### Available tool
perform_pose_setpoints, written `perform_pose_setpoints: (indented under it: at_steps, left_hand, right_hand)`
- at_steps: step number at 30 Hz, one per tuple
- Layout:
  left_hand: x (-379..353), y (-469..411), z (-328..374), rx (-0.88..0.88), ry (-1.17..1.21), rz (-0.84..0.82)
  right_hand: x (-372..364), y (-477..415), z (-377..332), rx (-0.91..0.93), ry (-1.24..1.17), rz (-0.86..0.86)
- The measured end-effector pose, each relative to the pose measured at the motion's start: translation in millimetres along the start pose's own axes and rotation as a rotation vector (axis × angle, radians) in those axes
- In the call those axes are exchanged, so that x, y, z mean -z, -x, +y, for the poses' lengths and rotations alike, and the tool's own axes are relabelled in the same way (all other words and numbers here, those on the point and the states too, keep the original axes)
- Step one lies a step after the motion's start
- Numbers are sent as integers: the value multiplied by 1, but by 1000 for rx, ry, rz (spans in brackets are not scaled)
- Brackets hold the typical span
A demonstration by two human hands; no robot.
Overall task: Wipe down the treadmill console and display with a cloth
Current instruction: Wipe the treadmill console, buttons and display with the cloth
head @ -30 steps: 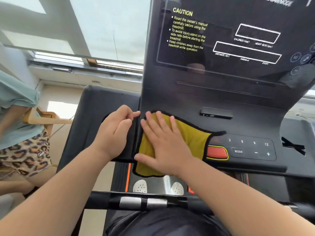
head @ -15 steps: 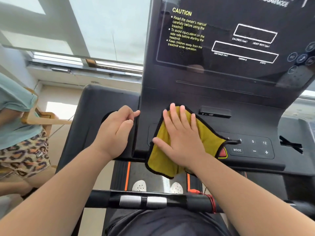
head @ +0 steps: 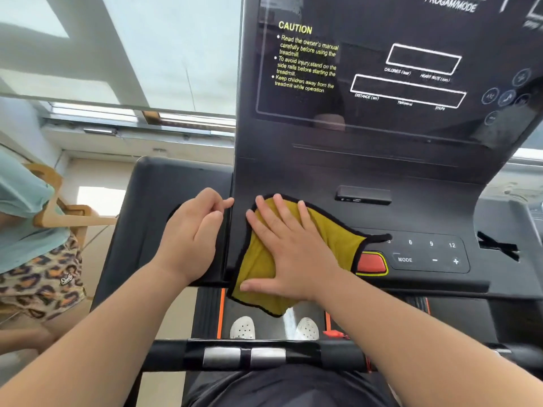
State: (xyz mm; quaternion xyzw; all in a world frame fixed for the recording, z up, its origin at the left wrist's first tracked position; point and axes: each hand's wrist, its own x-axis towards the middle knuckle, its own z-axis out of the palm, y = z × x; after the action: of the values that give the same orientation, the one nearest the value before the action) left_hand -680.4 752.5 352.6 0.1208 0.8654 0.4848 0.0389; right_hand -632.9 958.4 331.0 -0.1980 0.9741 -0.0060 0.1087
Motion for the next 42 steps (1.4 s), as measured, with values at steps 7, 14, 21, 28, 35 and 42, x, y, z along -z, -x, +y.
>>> perform_pose_setpoints:
  at_steps: [7,14,21,28,35,42]
  left_hand:
    - [2,0,-4,15,26,-20]
    - [1,0,-4,34,93,-21]
    - [4,-1,-6,105,178,-11]
    - [2,-1,-4,54,91,30]
    - [-4,2,-1,92,90,-58]
    - [5,5,-3,231,248,10]
  right_hand:
    - [30,-31,18,13,103,113]
    - [-12,21,-8,-305,-18,25]
    - [9,-31,-10,-302,-4,43]
    - [-11,15,-25,14,-24,61]
    - [-4,16,36,-350,38,85]
    - [7,-37,-1,-187,40,113]
